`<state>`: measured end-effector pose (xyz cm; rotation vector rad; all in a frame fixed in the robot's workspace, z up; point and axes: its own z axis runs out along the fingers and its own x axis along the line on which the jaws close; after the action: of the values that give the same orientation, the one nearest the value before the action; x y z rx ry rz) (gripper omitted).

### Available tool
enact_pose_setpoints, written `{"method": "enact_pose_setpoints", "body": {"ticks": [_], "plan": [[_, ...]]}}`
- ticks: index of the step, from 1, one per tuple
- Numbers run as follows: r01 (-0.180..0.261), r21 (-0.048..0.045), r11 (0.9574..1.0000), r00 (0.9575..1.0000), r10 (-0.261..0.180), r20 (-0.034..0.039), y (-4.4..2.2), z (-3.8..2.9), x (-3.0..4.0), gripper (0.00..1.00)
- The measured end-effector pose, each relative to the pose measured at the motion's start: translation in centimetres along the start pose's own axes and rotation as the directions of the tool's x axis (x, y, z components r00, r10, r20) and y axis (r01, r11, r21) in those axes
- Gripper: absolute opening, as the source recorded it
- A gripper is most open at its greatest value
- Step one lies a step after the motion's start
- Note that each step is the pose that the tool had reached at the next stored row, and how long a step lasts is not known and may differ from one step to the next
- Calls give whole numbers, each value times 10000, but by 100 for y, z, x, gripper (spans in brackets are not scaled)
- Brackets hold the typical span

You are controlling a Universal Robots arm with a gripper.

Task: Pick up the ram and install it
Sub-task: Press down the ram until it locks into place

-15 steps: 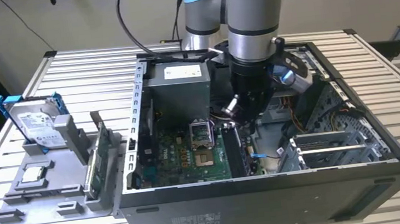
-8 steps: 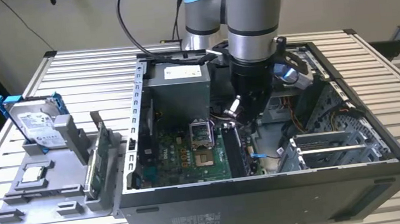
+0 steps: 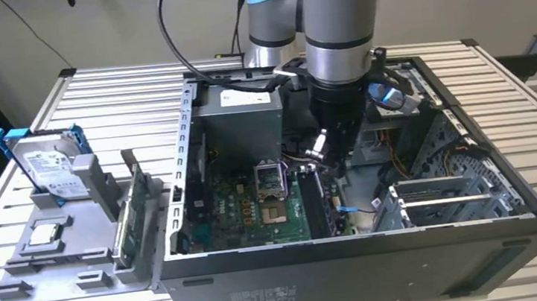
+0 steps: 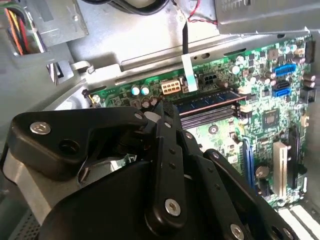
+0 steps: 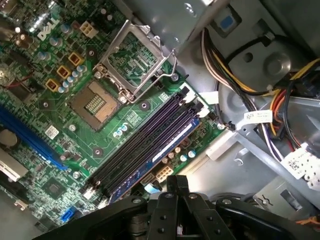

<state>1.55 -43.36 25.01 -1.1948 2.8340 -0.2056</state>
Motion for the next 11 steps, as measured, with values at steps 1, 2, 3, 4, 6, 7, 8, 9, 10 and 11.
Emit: {"method": "enact_pose_setpoints", "body": {"ticks": [1, 2, 3, 4, 6, 7, 8, 9, 10, 11], "plan": [[138, -1, 9999, 9999, -138, 21, 0, 0, 0, 11], [276, -1, 9996, 9996, -276, 41, 0, 0, 0, 11], [411, 0, 9992, 9991, -411, 61, 0, 0, 0, 11], [546, 0, 9985, 9985, -546, 81, 0, 0, 0, 11], [838, 3, 9965, 9964, -838, 123, 0, 0, 0, 11], [995, 4, 9950, 9949, -995, 147, 0, 0, 0, 11], [1162, 6, 9932, 9931, -1162, 171, 0, 0, 0, 11], [1335, 9, 9910, 9909, -1335, 196, 0, 0, 0, 11], [1517, 13, 9884, 9882, -1517, 222, 0, -1, 0, 11], [1693, 17, 9856, 9853, -1693, 248, 0, -1, 0, 11]]}}
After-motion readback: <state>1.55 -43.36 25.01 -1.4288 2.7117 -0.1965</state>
